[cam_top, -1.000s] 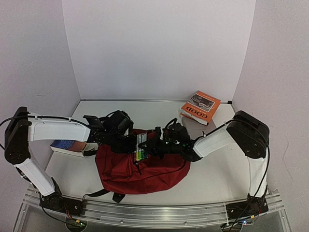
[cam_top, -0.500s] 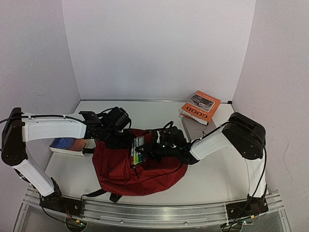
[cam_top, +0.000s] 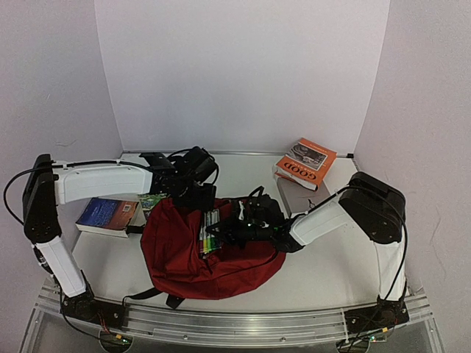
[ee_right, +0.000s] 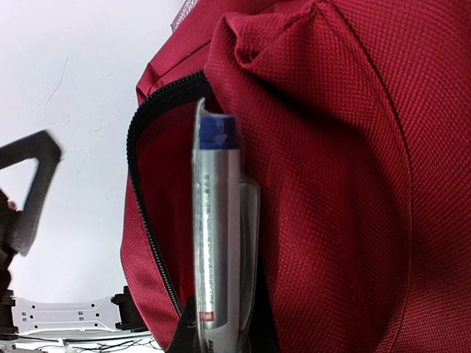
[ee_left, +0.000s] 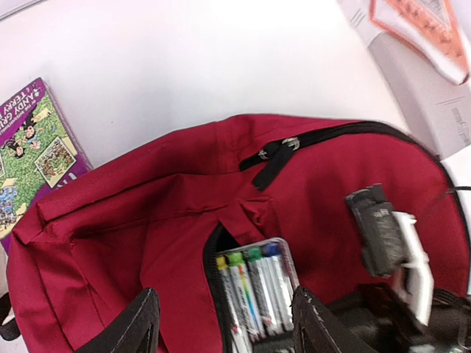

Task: Pack the student bag
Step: Place the stationery in the student bag, then zip the student bag at the center of the board.

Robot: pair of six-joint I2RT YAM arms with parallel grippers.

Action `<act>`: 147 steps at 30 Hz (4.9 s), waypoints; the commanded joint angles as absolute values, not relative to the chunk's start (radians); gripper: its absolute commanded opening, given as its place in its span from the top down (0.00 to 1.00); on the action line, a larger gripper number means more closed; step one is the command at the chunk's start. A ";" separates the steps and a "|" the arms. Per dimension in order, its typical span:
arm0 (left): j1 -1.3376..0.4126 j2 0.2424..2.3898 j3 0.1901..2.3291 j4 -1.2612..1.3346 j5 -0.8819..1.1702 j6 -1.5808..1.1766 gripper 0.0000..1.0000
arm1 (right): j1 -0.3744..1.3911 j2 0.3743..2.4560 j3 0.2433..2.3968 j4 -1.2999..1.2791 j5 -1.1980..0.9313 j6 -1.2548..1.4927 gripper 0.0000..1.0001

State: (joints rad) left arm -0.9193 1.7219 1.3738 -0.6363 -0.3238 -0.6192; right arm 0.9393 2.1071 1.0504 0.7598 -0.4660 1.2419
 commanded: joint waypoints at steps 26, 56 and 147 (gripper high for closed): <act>-0.917 1.928 1.532 -0.776 -0.439 -0.581 0.98 | 0.962 2.024 1.043 0.761 -0.492 1.232 1.00; -0.915 1.678 1.314 -0.401 0.044 -0.682 1.00 | 0.970 2.138 1.093 1.029 -0.288 1.204 1.00; -0.719 1.654 1.215 -0.371 0.103 -0.722 1.00 | 1.032 1.705 1.034 0.019 -0.016 0.820 0.52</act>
State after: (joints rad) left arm -0.7357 1.6917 1.2057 -0.4016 0.1180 -0.7151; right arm 1.0283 1.6776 1.0790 0.1201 -0.0452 0.8123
